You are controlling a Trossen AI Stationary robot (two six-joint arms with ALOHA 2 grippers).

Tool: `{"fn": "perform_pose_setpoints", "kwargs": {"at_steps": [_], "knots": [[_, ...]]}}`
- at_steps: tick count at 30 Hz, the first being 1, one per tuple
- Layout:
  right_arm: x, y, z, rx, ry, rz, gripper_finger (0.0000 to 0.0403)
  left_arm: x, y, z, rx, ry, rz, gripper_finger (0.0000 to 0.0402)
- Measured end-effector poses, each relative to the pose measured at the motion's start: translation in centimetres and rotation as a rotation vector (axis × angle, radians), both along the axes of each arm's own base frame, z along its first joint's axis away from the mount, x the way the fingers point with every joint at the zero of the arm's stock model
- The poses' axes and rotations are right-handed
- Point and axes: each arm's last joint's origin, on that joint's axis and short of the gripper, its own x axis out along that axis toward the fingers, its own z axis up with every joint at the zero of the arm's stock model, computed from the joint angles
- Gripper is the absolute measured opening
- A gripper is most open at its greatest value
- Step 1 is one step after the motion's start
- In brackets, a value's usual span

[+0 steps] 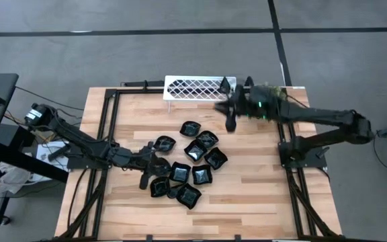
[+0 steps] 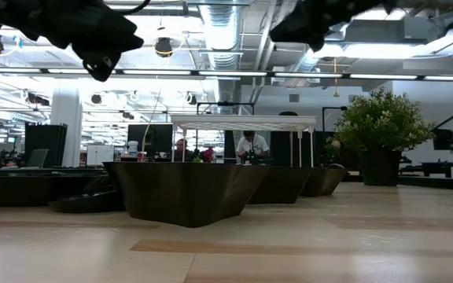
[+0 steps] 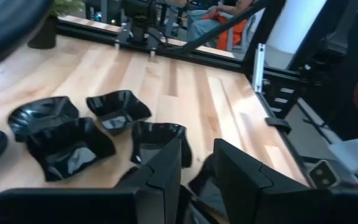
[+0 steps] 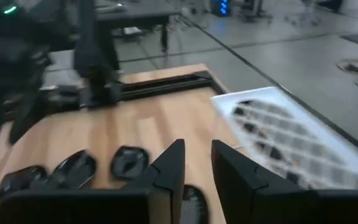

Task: Pick & Place Mini shaped plates
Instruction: Stack the drop-shaped plate on top of the drop-shaped plates on the shelf

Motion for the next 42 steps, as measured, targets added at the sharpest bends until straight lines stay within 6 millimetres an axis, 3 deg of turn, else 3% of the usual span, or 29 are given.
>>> {"fn": "perform_pose_setpoints", "kwargs": {"at_steps": [6, 11, 16, 22, 31, 42], "knots": [[-0.5, 4.3, -5.8, -0.013, 0.044, 0.114, 0.0074, -1.0, -0.2, -1.2, -0.088, 0.049, 0.026, 0.0097], [-0.5, 6.6, -8.2, -0.021, 0.122, 0.140, 0.0074, -2.5, 0.9, -3.7, -0.204, 0.132, 0.158, 0.0097], [0.0, 8.3, -9.0, -0.068, 0.147, 0.142, 0.0074, -3.1, 1.2, -4.8, -0.262, 0.173, 0.220, 0.0097], [1.1, 10.2, -10.0, -0.075, 0.126, 0.206, 0.0074, -1.9, 0.6, -5.4, -0.236, 0.207, 0.227, 0.0097], [2.7, 15.4, -11.4, -0.009, 0.161, 0.348, 0.0074, -1.2, -0.3, -6.0, -0.129, 0.266, 0.081, 0.0097], [8.8, 22.3, -10.5, -0.050, 0.269, 0.378, 0.0074, -2.3, -2.6, -4.0, 0.030, 0.123, -0.159, 0.0097]]}}
